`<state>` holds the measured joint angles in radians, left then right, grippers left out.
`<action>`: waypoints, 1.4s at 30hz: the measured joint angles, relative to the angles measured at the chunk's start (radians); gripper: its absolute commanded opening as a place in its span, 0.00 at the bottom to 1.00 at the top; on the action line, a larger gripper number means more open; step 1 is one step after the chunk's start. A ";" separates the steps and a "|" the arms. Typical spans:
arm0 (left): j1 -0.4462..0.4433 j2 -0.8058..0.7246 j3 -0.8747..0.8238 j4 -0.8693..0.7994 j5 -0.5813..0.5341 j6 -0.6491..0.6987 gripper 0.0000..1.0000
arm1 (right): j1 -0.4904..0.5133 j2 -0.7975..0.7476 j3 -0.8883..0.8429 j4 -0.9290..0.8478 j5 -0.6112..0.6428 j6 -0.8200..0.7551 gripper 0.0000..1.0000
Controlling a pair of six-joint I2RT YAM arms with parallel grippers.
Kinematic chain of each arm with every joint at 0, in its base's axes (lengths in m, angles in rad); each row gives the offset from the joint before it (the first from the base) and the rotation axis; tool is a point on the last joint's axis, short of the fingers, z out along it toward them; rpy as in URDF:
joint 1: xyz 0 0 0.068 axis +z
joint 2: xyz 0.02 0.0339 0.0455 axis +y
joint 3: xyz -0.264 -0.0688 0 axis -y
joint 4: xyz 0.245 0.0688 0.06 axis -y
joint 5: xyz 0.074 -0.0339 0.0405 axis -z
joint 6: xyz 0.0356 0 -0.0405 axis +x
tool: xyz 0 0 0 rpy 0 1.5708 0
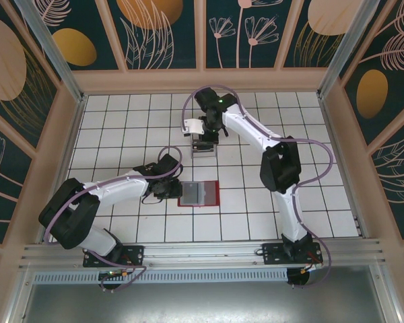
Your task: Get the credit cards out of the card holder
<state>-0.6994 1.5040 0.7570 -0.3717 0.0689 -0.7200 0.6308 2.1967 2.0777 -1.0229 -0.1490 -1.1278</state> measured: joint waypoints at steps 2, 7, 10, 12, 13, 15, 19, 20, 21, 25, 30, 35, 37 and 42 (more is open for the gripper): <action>0.000 0.000 0.000 0.000 0.000 0.000 0.27 | -0.001 0.023 0.020 -0.014 -0.002 -0.001 0.00; 0.000 0.000 0.000 0.000 0.000 0.000 0.28 | -0.001 0.055 0.031 -0.040 -0.010 -0.001 0.00; 0.000 0.000 0.000 0.000 0.000 0.000 0.28 | -0.001 0.072 0.040 -0.059 -0.018 0.000 0.00; 0.000 0.000 0.000 0.000 0.000 0.000 0.28 | -0.001 0.085 0.051 -0.065 -0.025 0.000 0.00; 0.000 0.000 -0.002 0.000 0.000 0.000 0.28 | -0.001 0.090 0.057 -0.072 -0.029 0.000 0.00; 0.000 0.000 -0.005 0.000 -0.001 0.000 0.28 | 0.001 0.098 0.069 -0.081 -0.037 0.000 0.00; 0.000 0.000 -0.013 0.000 -0.002 0.000 0.28 | 0.001 0.102 0.084 -0.090 -0.055 0.000 0.00; 0.000 0.000 -0.015 0.000 -0.002 0.000 0.28 | 0.001 0.103 0.087 -0.093 -0.056 0.000 0.00; 0.000 0.000 -0.018 0.000 -0.003 0.000 0.28 | 0.001 0.106 0.091 -0.096 -0.059 0.000 0.00; 0.000 0.000 -0.020 0.000 -0.003 0.000 0.28 | 0.001 0.119 0.095 -0.096 -0.058 0.003 0.00; 0.000 0.000 -0.020 0.000 -0.004 0.000 0.28 | 0.001 0.150 0.095 -0.074 -0.025 0.011 0.08; 0.000 0.000 -0.020 0.000 -0.004 0.000 0.29 | -0.002 0.158 0.095 -0.011 0.033 0.042 0.20; 0.000 0.000 -0.020 0.000 -0.004 0.000 0.29 | -0.003 0.158 0.095 0.013 0.051 0.046 0.21; 0.000 0.000 -0.020 0.000 -0.008 0.000 0.29 | -0.008 0.157 0.090 0.070 0.083 0.055 0.23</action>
<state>-0.6994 1.5040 0.7368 -0.3717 0.0612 -0.7200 0.6231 2.3539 2.1677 -0.9531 -0.0662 -1.0733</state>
